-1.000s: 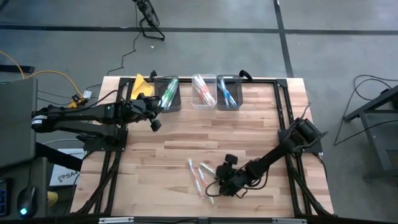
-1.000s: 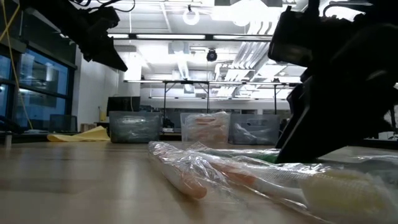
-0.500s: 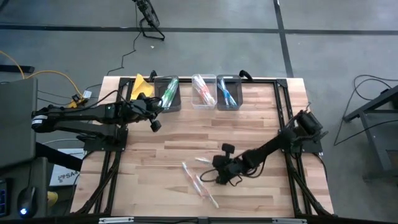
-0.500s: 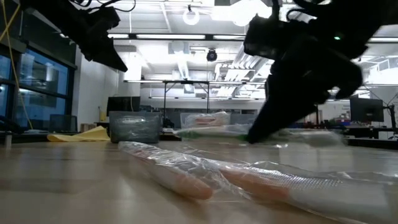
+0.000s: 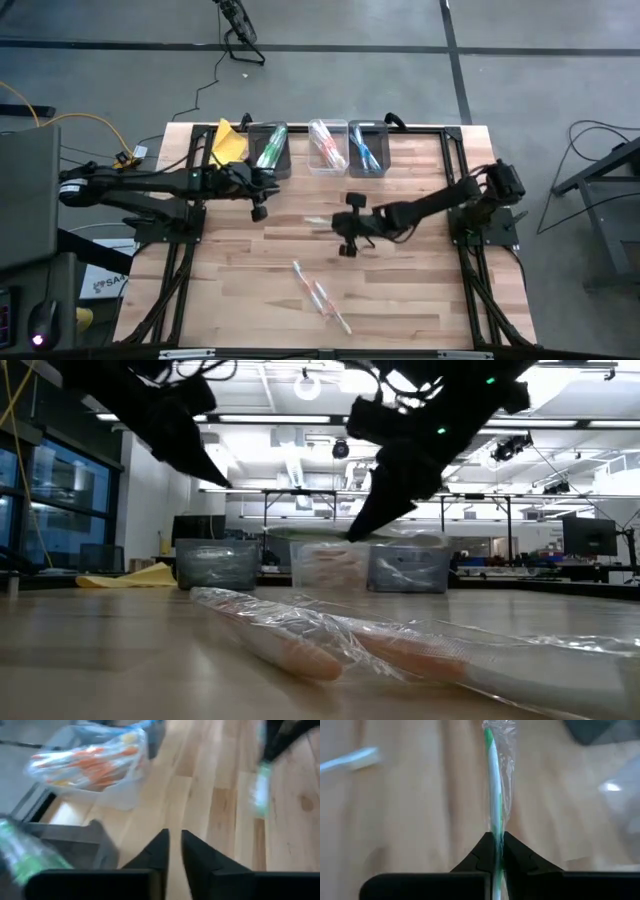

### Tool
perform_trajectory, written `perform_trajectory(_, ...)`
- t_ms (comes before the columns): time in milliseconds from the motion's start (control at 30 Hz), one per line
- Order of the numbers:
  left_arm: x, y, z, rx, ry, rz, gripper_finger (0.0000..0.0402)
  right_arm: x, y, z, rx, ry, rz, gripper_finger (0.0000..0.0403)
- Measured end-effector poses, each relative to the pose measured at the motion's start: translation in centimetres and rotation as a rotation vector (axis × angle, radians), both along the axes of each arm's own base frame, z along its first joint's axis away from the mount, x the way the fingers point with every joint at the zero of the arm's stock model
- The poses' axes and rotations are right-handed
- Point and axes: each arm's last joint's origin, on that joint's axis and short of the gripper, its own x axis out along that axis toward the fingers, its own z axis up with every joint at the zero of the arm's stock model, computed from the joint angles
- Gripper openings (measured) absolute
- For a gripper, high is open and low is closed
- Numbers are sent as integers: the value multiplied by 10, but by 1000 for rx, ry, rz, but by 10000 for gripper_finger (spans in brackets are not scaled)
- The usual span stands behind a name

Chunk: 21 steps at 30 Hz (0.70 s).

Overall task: Pick & Place Toothbrushes
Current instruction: Put the green toothbrush into the left black bin

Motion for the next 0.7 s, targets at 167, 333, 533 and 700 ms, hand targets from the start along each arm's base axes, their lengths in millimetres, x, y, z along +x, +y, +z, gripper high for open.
perform_trajectory(167, 23, 3, -16, 41, 44, -55, 124, 8, -30, 2, 6, -43, -63, 10)
perform_trajectory(333, 41, 4, -26, 71, 19, -99, 179, 13, -52, 5, 0, -94, -112, 10)
perform_trajectory(533, 54, 5, -27, 114, -46, -158, 190, 18, -68, 10, 10, -148, -94, 10)
perform_trajectory(700, 55, 5, -29, 124, -35, -165, 191, 22, -74, 15, 1, -209, -65, 10)
